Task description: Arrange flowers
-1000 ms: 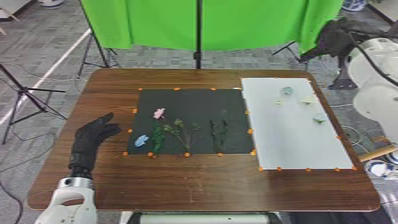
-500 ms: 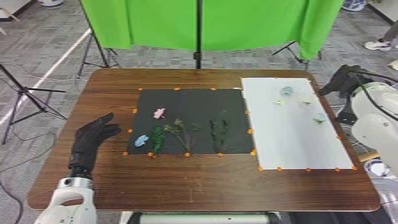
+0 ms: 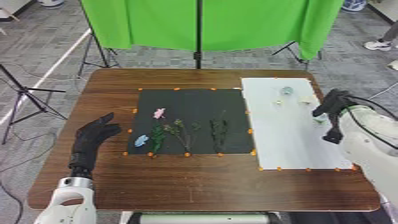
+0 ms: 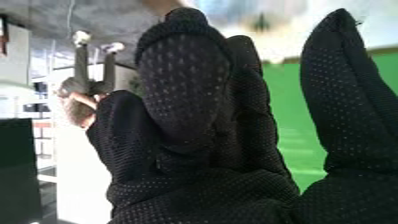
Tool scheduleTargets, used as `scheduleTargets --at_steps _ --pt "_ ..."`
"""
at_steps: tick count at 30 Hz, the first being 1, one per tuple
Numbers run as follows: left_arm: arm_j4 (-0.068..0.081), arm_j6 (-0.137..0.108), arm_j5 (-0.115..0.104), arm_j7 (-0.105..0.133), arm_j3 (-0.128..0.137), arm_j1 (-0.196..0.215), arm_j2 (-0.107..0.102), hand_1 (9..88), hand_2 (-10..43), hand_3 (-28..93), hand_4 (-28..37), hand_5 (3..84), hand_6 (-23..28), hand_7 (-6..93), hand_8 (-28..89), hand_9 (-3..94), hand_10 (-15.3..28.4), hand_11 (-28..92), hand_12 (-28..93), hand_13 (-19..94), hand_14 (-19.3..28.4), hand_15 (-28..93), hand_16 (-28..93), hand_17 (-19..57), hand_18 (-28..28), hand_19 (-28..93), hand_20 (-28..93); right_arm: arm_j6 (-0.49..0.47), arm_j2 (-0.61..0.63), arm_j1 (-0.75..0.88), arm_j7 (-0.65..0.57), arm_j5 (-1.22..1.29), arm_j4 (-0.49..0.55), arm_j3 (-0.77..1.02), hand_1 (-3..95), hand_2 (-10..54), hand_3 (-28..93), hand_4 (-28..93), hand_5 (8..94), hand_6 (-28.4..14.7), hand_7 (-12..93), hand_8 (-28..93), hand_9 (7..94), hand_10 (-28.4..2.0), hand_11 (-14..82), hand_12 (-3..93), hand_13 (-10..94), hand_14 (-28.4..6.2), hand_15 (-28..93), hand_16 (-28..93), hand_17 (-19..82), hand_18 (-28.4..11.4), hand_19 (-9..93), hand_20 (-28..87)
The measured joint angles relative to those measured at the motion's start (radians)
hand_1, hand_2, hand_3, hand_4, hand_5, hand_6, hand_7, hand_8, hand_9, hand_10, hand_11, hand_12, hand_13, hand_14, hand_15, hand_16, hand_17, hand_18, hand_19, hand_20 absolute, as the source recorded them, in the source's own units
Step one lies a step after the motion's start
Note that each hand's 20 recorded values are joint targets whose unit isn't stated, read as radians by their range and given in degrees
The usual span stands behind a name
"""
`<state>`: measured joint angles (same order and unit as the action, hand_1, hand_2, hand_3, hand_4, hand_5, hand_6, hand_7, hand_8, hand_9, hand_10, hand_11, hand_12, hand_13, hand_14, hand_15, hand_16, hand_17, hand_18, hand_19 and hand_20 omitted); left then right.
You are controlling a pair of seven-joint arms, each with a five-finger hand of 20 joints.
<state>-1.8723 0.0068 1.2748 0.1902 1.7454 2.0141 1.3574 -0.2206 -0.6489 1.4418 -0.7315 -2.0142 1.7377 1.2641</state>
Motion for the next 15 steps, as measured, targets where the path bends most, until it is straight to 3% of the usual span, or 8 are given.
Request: scheduleTargets --at_steps 8,10,15 --pt "0.002 0.001 0.000 -0.001 0.000 -0.004 0.001 28.7 9.4 58 -23.5 49.3 9.9 5.8 -5 52.1 17.8 23 10 45 21.2 26 -5 12.4 17.9 30 15 0.010 -0.022 0.044 -0.006 0.012 -0.015 0.005 45.3 -9.5 65 -19 60.4 4.0 18 -11 78.7 -12.2 13.3 16.3 93 -1.8 52 31 60 -16.2 93 48" --pt "0.002 0.002 0.000 -0.001 0.000 -0.005 0.002 28.8 9.4 58 -23.6 49.3 10.0 5.8 -5 52.0 17.8 23 10 45 21.1 26 -5 12.4 17.9 30 15 0.034 -0.025 0.055 -0.005 0.010 -0.016 0.006 50.1 -9.5 64 -21 62.3 4.4 19 -9 80.7 -11.0 11.8 20.2 94 -1.3 53 30 61 -15.8 93 49" --pt "0.004 0.007 0.000 -0.003 0.000 -0.009 0.003 28.7 9.5 58 -23.5 49.3 10.0 5.7 -5 52.0 17.8 23 10 45 21.2 26 -5 12.4 17.9 30 15 0.166 -0.029 0.084 -0.005 -0.021 -0.023 -0.006 63.1 -9.5 56 -20 75.7 1.2 23 4 89.2 -8.6 5.3 32.0 94 0.0 57 28 62 -14.9 93 51"
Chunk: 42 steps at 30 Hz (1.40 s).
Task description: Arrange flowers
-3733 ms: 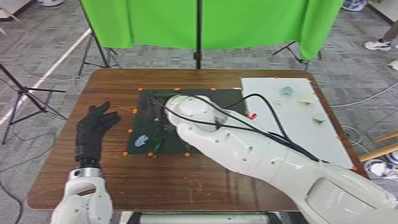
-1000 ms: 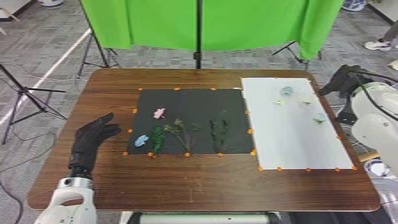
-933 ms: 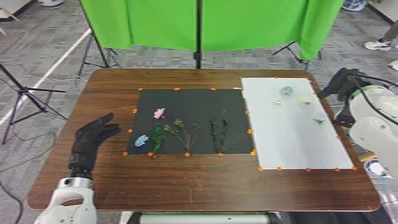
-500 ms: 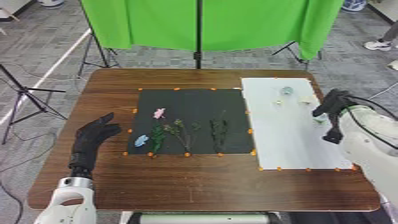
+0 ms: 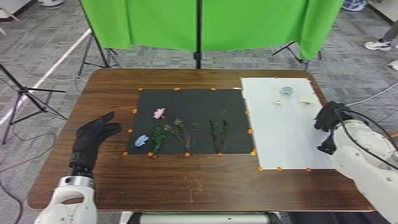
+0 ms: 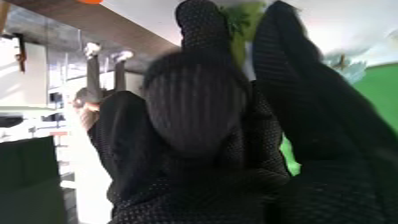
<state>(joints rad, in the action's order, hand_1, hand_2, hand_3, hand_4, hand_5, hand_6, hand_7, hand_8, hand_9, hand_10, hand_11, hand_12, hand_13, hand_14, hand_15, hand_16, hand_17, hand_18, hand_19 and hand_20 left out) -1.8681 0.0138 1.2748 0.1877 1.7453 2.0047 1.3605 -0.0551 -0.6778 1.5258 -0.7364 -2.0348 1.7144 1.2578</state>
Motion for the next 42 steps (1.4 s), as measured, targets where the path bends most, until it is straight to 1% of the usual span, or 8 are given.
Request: scheduleTargets --at_steps 5,12,15,19,24,29,35,42 --pt "0.000 0.002 0.000 -0.003 0.000 -0.001 0.000 28.7 9.6 58 -23.6 49.3 10.0 5.7 -5 52.0 17.8 23 10 45 21.2 26 -5 12.4 17.9 30 15 0.179 0.000 0.037 -0.011 -0.072 -0.009 -0.031 65.6 -9.5 55 -20 78.5 0.4 24 4 90.9 -8.6 6.1 33.6 94 0.4 58 28 63 -14.6 93 52" --pt "0.000 0.001 0.000 -0.005 0.002 0.000 0.002 28.7 9.6 58 -23.7 49.3 10.0 5.8 -5 52.1 17.8 23 10 45 21.2 26 -5 12.4 17.9 30 15 0.227 0.013 0.032 -0.031 -0.087 0.044 -0.052 65.9 -9.5 55 -19 79.1 0.2 24 5 91.2 -9.0 5.7 34.4 94 0.6 59 28 63 -14.5 93 52" --pt "-0.001 0.001 0.000 -0.006 0.003 0.001 0.002 28.7 9.7 58 -23.7 49.4 10.0 5.7 -5 52.1 17.8 23 10 45 21.3 26 -5 12.4 17.9 30 15 0.258 0.028 -0.052 -0.025 -0.097 0.092 -0.129 65.8 -9.5 55 -18 79.4 0.5 24 5 91.5 -8.8 5.8 34.7 94 0.8 60 28 63 -14.5 93 53" --pt "-0.001 0.001 0.000 -0.010 0.002 0.002 0.001 28.7 9.8 58 -23.6 49.4 10.1 5.7 -5 52.1 17.8 23 10 45 21.3 27 -5 12.4 17.9 30 15 0.280 0.029 -0.254 0.022 -0.085 0.150 -0.290 65.6 -9.5 55 -18 79.5 0.6 23 5 91.5 -8.7 5.6 34.9 94 0.9 60 28 64 -14.5 93 54" --pt "-0.001 0.001 0.000 -0.013 0.000 0.002 -0.001 28.7 9.8 58 -23.7 49.4 10.1 5.7 -5 52.0 17.8 23 10 45 21.3 27 -5 12.4 17.9 30 15 0.215 -0.042 -0.515 0.152 0.025 0.161 -0.468 65.3 -9.5 54 -18 79.2 0.8 23 5 91.4 -8.7 5.6 35.3 94 0.9 60 28 63 -14.2 93 55" --pt "0.001 0.001 0.000 -0.014 -0.009 -0.002 -0.008 28.6 9.9 58 -23.6 49.4 10.0 5.7 -5 52.1 17.8 23 10 45 21.2 26 -5 12.3 17.9 30 15 0.081 -0.182 -0.696 0.225 0.084 0.084 -0.631 65.0 -9.5 54 -18 79.1 1.1 23 5 91.2 -8.5 5.3 35.4 94 0.8 60 28 64 -14.1 93 55" --pt "0.006 0.001 0.001 -0.012 -0.017 -0.014 -0.012 28.7 9.9 58 -23.8 49.4 10.0 5.8 -5 52.1 17.8 23 10 45 21.3 27 -5 12.4 17.9 30 15 -0.057 -0.343 -0.739 0.242 0.106 0.017 -0.718 64.6 -9.5 55 -19 78.7 1.4 24 5 90.9 -8.3 5.2 35.3 94 0.8 60 28 63 -14.0 93 56" --pt "0.008 0.002 0.003 -0.012 -0.019 -0.018 -0.011 28.6 9.9 58 -23.7 49.5 10.0 5.8 -5 52.1 17.8 23 10 45 21.3 27 -5 12.3 17.9 30 15 -0.106 -0.422 -0.704 0.287 0.102 0.010 -0.778 63.8 -9.5 56 -19 78.2 1.8 24 5 90.5 -8.0 5.1 35.4 94 0.9 61 29 63 -13.9 93 56"
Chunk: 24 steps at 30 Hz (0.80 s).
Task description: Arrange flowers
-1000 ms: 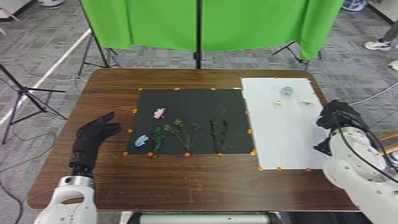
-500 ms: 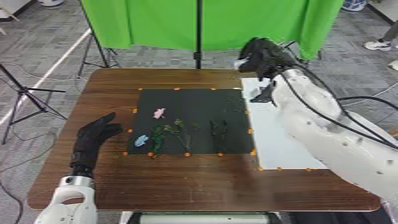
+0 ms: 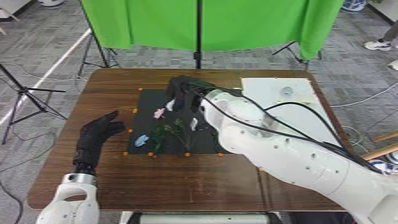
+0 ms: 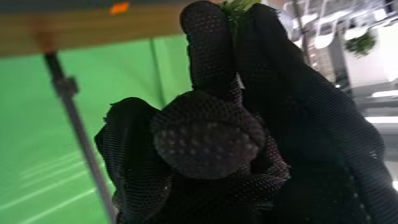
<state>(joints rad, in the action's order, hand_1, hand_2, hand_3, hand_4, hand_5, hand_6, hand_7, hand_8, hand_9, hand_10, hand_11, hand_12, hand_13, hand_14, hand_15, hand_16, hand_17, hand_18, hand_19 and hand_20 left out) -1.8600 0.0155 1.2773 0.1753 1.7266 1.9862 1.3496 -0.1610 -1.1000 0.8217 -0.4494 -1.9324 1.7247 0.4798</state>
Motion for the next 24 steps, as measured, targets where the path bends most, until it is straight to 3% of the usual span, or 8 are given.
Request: scheduleTargets --at_steps 24 --pt "0.006 0.012 0.006 -0.001 -0.009 -0.015 0.000 28.5 9.9 58 -23.8 49.4 10.1 5.7 -5 52.0 17.8 23 10 45 21.2 26 -5 12.0 17.9 30 15 0.022 -0.072 0.031 0.009 -0.052 -0.105 -0.055 62.4 -9.5 56 -20 76.8 2.7 25 3 88.8 -8.5 3.6 33.0 94 1.0 62 28 64 -13.8 93 59"
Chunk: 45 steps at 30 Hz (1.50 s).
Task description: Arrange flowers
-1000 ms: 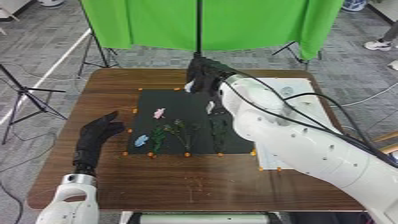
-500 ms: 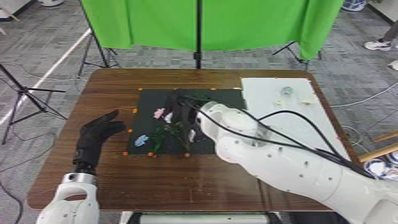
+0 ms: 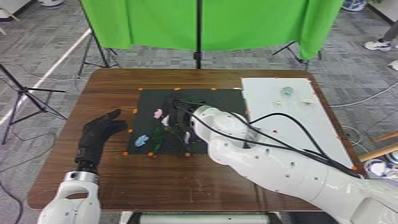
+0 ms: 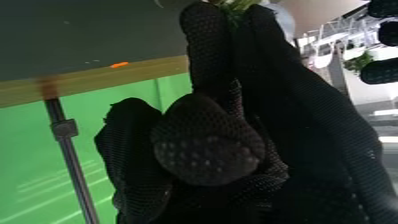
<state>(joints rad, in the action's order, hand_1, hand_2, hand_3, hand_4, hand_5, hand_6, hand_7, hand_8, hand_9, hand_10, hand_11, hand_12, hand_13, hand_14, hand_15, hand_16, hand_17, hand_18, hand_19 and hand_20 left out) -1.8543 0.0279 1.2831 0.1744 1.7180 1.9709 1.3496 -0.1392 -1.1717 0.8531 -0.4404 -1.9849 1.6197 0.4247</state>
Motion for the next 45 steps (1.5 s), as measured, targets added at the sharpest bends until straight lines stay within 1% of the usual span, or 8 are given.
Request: scheduleTargets --at_steps 5,10,18,24,27,31,40,45 --pt "0.001 0.006 0.001 0.000 -0.001 -0.003 0.000 28.5 10.0 58 -23.8 49.4 10.1 5.6 -5 51.9 17.9 23 10 45 21.2 26 -5 11.9 17.9 30 15 0.002 -0.005 0.000 0.000 -0.001 -0.003 -0.001 60.8 -9.5 57 -18 73.0 3.2 25 2 84.2 -8.6 3.2 31.8 94 0.7 60 29 62 -14.1 93 59" --pt "0.001 0.010 0.002 -0.002 -0.001 -0.004 0.001 28.5 10.0 58 -23.7 49.3 10.1 5.7 -5 51.9 17.8 23 10 45 21.3 26 -5 11.8 17.9 30 15 -0.003 -0.003 0.000 -0.002 -0.001 -0.003 0.000 60.0 -9.5 57 -18 72.1 2.9 24 2 81.9 -9.0 3.2 31.3 93 0.4 60 30 62 -14.0 93 59" --pt "0.001 0.014 0.002 -0.004 -0.001 -0.004 0.001 28.4 10.0 58 -23.8 49.2 9.8 5.9 -5 51.8 17.9 23 10 45 21.3 26 -5 11.8 17.9 30 15 -0.021 0.003 0.002 -0.004 -0.008 -0.003 0.003 57.8 -9.5 59 -18 65.0 3.7 25 1 73.1 -10.1 9.5 25.1 92 0.1 61 30 61 -13.6 93 59" --pt "0.001 0.021 0.002 -0.008 -0.001 -0.004 0.001 28.5 10.0 58 -23.8 49.2 9.7 6.0 -5 51.8 17.8 23 10 45 21.3 27 -5 11.8 17.9 30 15 -0.020 0.012 0.004 -0.004 -0.024 -0.003 0.003 57.2 -9.5 60 -19 64.3 3.8 24 1 70.6 -10.5 11.4 22.5 91 0.0 61 30 61 -13.6 93 59" --pt "0.002 0.024 0.002 -0.009 -0.001 -0.004 0.001 28.5 10.1 58 -23.8 49.2 9.7 6.1 -5 51.8 17.8 23 10 45 21.3 27 -5 11.8 17.8 30 15 -0.020 0.015 0.004 -0.005 -0.028 -0.003 0.003 55.2 -9.5 62 -19 62.7 4.4 23 1 67.5 -11.6 13.3 18.7 90 -0.1 61 30 60 -13.5 93 58" --pt "0.002 0.027 0.003 -0.010 -0.001 -0.005 0.001 28.6 10.1 58 -23.7 49.2 9.6 6.1 -5 51.8 17.8 23 10 45 21.3 27 -5 11.7 17.8 30 15 -0.030 0.020 0.004 -0.011 -0.032 -0.003 0.005 52.3 -9.5 66 -20 60.5 5.3 22 -3 63.0 -11.6 12.4 18.2 89 -0.4 62 30 59 -13.3 93 58" --pt "0.002 0.030 0.004 -0.015 -0.001 -0.005 0.001 28.5 10.1 58 -23.6 49.1 9.6 6.1 -5 51.8 17.8 22 10 45 21.3 27 -5 11.7 17.9 30 15 -0.060 0.029 0.006 -0.019 -0.046 -0.002 0.013 51.1 -9.5 68 -19 59.2 6.1 21 -11 60.9 -11.5 11.9 18.0 89 -0.4 62 29 59 -13.0 93 57" --pt "0.002 0.031 0.004 -0.015 -0.001 -0.004 0.001 28.5 10.1 58 -23.7 49.1 9.5 6.1 -5 51.7 17.8 22 10 45 21.3 27 -5 11.6 17.9 30 15 -0.068 0.032 0.006 -0.020 -0.043 -0.002 0.018 49.6 -9.5 69 -19 56.2 6.1 20 -12 59.8 -12.0 11.2 17.9 88 -0.6 62 29 58 -13.4 93 57"
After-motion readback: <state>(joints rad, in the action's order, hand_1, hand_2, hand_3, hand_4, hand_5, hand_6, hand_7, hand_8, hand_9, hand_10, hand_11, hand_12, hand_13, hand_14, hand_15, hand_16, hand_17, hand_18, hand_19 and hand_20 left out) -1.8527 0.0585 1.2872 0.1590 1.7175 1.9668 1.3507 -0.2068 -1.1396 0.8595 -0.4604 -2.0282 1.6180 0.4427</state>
